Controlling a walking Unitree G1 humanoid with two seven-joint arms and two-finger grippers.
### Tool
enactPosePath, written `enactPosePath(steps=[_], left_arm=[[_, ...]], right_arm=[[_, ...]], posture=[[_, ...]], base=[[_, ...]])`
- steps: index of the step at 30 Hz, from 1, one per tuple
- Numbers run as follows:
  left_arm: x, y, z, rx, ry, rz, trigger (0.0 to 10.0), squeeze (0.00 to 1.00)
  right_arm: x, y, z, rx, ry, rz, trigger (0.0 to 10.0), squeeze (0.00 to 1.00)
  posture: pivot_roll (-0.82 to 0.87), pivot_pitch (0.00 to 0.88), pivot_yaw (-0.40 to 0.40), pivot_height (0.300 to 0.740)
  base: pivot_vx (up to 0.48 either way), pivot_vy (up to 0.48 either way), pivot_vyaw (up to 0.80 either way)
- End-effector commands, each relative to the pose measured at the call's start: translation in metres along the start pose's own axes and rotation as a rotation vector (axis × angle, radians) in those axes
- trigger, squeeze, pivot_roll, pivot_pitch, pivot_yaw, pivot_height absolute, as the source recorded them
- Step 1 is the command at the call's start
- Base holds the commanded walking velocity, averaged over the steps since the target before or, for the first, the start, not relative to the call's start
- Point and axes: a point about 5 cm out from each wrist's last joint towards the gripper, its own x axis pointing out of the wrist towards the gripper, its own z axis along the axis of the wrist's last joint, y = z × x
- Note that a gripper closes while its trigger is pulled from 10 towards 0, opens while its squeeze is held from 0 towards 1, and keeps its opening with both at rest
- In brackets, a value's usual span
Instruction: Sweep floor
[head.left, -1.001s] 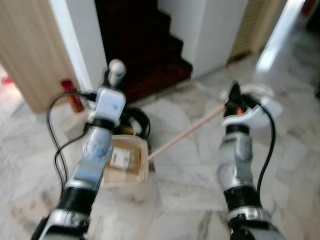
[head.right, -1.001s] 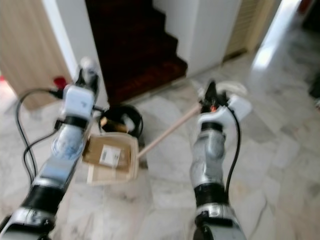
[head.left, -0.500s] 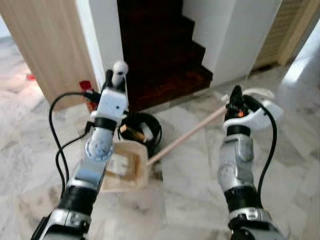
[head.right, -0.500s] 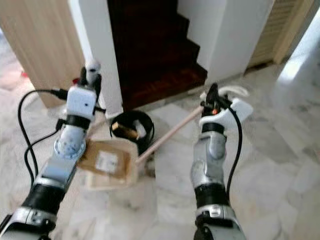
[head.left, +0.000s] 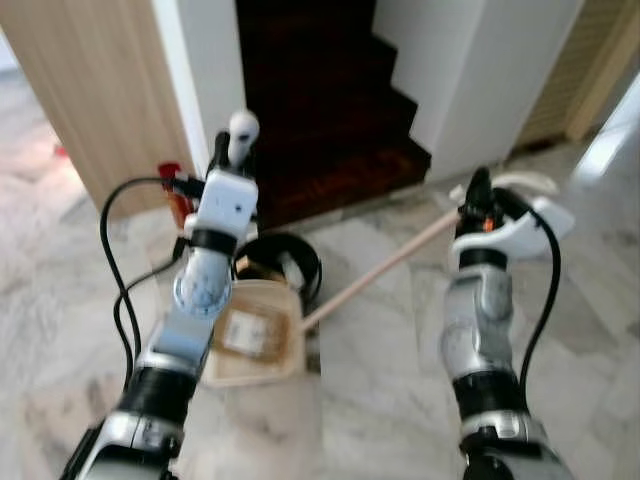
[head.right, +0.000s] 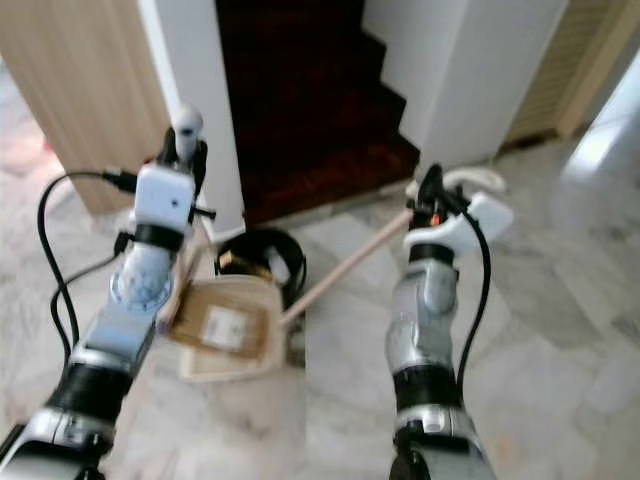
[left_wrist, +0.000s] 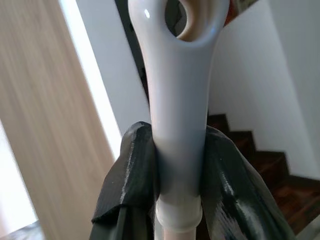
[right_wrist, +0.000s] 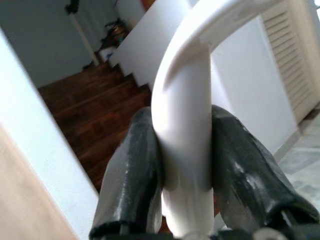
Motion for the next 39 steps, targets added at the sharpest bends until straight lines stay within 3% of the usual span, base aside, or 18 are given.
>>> enactPosePath(steps=[1, 39], left_arm=[[0.0087, 0.0029, 0.0159, 0.03, -0.083, 0.003, 10.0, 0.0], [0.0117, 0.0049, 0.0222, 0.048, -0.1, 0.017, 10.0, 0.0]], right_arm=[[0.0064, 0.0027, 0.0151, 0.063, -0.077, -0.014, 10.0, 0.0], [0.0075, 0.0035, 0.017, 0.067, -0.082, -0.005, 10.0, 0.0]], posture=[[0.11, 0.0, -0.039, 0.74], [0.11, 0.0, -0.046, 0.74]], base=[[0.285, 0.0, 0.0], [0.34, 0.0, 0.0]])
